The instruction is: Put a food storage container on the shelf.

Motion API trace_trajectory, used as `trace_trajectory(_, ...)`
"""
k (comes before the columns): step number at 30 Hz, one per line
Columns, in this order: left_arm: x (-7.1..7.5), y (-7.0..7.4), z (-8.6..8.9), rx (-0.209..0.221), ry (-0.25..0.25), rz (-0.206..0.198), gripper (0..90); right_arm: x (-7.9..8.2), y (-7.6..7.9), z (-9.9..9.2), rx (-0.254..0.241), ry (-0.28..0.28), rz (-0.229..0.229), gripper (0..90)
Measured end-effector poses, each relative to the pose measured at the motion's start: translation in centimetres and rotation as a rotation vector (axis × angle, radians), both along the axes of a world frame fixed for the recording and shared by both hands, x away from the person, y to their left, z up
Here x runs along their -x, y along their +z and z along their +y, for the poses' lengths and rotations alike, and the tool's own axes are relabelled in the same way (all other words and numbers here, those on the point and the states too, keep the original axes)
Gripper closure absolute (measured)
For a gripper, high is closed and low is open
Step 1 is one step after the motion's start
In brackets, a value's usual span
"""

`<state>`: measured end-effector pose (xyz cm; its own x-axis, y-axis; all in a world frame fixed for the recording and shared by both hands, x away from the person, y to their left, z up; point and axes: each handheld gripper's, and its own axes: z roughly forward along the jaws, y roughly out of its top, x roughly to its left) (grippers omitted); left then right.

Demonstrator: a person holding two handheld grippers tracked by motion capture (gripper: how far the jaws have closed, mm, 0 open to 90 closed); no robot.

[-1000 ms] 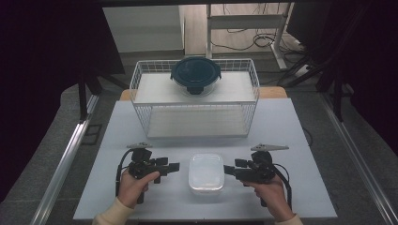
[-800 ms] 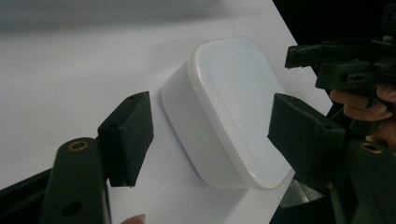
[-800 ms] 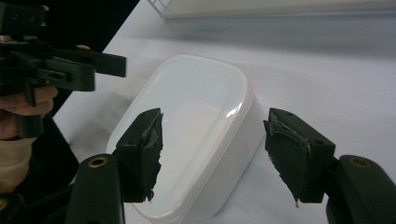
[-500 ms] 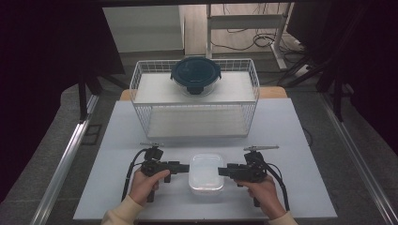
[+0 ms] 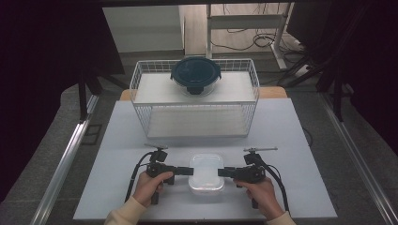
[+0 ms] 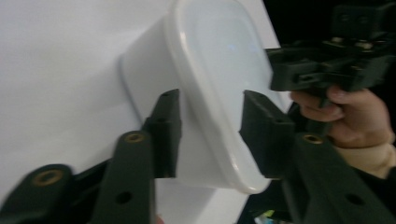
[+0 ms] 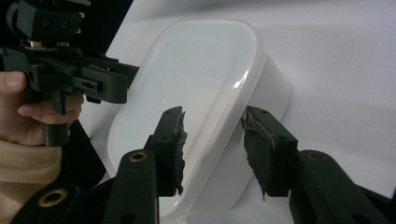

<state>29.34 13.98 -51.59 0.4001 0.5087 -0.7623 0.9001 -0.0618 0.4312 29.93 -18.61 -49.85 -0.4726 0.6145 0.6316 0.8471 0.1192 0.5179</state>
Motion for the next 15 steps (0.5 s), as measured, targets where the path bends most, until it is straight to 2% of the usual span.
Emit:
trace_trajectory(3, 0.2, 0.1, 0.0, 0.000, 0.017, -0.008, 67.9, 0.1, 0.1, -0.3, -0.010, -0.008, 0.011, 64.8)
trace_trajectory(8, 0.7, 0.6, 0.1, 0.004, 0.028, -0.026, 72.3, 0.4, 0.5, -0.5, -0.027, -0.017, 0.008, 68.9)
trace_trajectory(12, 1.3, 1.3, 0.3, 0.000, 0.036, -0.056, 75.8, 0.8, 1.1, -0.8, -0.053, -0.009, -0.018, 74.6)
trace_trajectory(15, 1.6, 1.5, 0.4, 0.008, 0.037, -0.079, 78.1, 1.2, 1.4, -0.8, -0.045, -0.003, -0.044, 76.8)
